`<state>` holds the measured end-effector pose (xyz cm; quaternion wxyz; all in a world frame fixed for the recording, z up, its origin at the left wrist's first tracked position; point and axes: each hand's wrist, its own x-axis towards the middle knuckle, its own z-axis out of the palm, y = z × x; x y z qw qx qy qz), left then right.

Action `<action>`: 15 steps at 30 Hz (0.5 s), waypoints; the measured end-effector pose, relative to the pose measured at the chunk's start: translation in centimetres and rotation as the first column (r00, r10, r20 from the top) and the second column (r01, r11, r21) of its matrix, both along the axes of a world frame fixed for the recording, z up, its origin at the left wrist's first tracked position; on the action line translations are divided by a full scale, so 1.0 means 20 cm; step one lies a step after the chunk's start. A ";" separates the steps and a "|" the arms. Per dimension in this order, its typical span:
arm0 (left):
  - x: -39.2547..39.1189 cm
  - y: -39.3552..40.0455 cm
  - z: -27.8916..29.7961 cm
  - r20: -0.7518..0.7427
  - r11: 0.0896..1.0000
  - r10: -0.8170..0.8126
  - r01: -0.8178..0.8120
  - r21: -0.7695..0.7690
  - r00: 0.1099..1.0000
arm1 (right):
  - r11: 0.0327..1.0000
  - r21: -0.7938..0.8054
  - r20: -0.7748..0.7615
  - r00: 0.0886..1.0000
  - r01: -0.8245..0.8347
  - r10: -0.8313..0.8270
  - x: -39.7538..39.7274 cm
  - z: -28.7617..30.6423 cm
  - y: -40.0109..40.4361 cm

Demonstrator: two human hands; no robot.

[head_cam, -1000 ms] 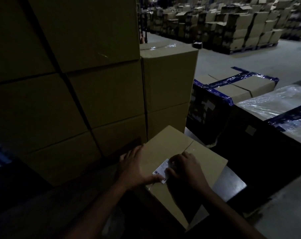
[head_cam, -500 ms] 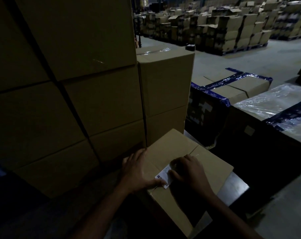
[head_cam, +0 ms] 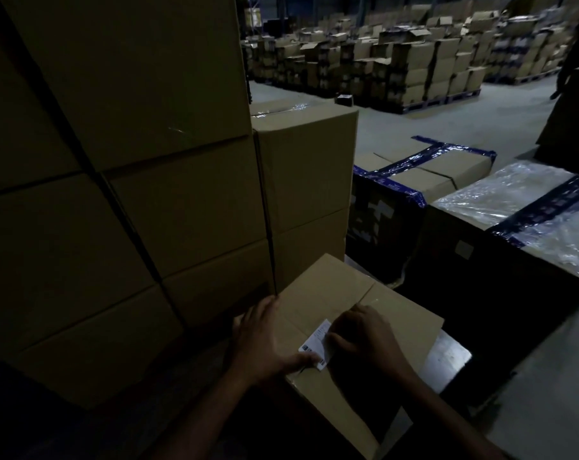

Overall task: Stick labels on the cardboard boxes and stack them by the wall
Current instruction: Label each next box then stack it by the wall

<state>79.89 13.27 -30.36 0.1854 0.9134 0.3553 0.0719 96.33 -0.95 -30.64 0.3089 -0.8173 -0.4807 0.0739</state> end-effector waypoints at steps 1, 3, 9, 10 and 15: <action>0.00 0.00 0.00 -0.001 1.000 0.005 -0.005 -0.002 1.000 | 1.000 0.014 -0.012 1.000 0.022 -0.022 0.00 -0.01 -0.01; 0.00 0.01 -0.01 0.005 1.000 0.011 -0.011 0.002 1.000 | 0.990 0.037 0.027 0.991 0.133 -0.134 -0.02 -0.03 -0.04; 0.00 0.00 0.00 0.022 0.999 0.033 -0.032 -0.022 0.999 | 0.908 0.024 0.159 0.895 0.419 -0.418 -0.27 -0.06 -0.21; 0.00 0.00 0.01 0.023 0.999 0.038 -0.037 -0.028 0.999 | 0.902 0.037 0.165 0.887 0.431 -0.431 -0.30 -0.07 -0.22; -0.06 -0.08 0.01 0.031 0.981 0.193 -0.193 0.003 0.981 | 0.950 0.123 0.106 0.948 0.288 -0.301 -0.19 -0.08 -0.17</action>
